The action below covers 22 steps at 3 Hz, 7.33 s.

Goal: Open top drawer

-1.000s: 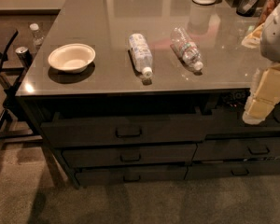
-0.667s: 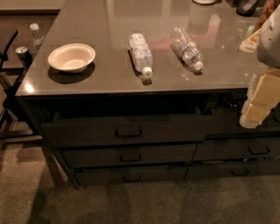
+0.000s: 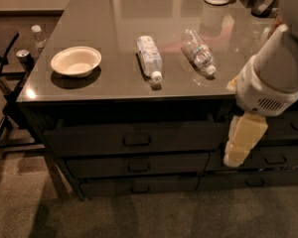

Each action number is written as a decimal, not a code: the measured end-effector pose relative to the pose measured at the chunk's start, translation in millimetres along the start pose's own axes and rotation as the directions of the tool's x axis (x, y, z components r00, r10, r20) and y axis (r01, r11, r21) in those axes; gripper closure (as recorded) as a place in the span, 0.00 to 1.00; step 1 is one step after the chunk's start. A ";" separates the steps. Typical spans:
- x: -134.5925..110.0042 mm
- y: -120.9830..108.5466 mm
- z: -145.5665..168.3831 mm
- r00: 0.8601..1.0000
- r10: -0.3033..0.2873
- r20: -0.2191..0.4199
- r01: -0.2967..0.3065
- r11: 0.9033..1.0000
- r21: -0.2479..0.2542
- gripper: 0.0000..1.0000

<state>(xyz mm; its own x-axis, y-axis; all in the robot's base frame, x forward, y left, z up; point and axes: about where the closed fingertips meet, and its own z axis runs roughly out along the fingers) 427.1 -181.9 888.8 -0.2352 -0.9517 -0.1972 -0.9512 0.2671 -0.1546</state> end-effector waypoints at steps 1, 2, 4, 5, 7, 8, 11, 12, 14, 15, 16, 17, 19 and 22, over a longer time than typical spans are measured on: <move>-6.9 13.9 40.9 1.000 0.006 -0.005 -0.006 0.997 -0.072 0.00; -5.8 15.5 42.9 1.000 0.006 -0.007 -0.007 0.997 -0.076 0.00; -16.5 25.6 79.8 1.000 0.027 0.012 -0.025 0.994 -0.109 0.00; -25.4 24.8 114.6 0.997 0.068 0.033 -0.064 0.992 -0.110 0.00; -43.4 3.3 161.4 0.992 0.105 0.065 -0.096 0.987 -0.126 0.00; -49.4 2.4 175.6 0.991 0.110 0.073 -0.101 0.988 -0.116 0.00; -100.3 -49.3 254.4 0.986 0.114 0.124 -0.106 0.992 -0.072 0.00; -106.1 -52.1 263.4 0.987 0.106 0.123 -0.097 0.992 -0.076 0.00; -101.5 -27.7 276.2 0.993 0.079 0.085 -0.068 0.990 -0.121 0.00; -79.4 2.2 255.9 0.990 0.102 0.100 -0.084 0.982 -0.167 0.00; -79.3 2.3 255.9 0.990 0.102 0.100 -0.085 0.982 -0.167 0.00; -69.7 12.9 260.0 0.989 0.122 0.084 -0.103 0.974 -0.203 0.00; -34.3 58.0 218.4 0.982 0.181 0.061 -0.162 0.957 -0.242 0.00; -54.2 50.6 228.3 0.989 0.136 0.052 -0.122 0.968 -0.218 0.00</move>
Offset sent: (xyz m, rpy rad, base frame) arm -0.0029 0.0141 -0.0345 0.0120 0.0599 0.0066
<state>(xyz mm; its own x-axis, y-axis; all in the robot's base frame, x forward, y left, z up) 437.3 -82.3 670.7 -0.3516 -0.8975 -0.2663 -0.9360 0.3414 0.0851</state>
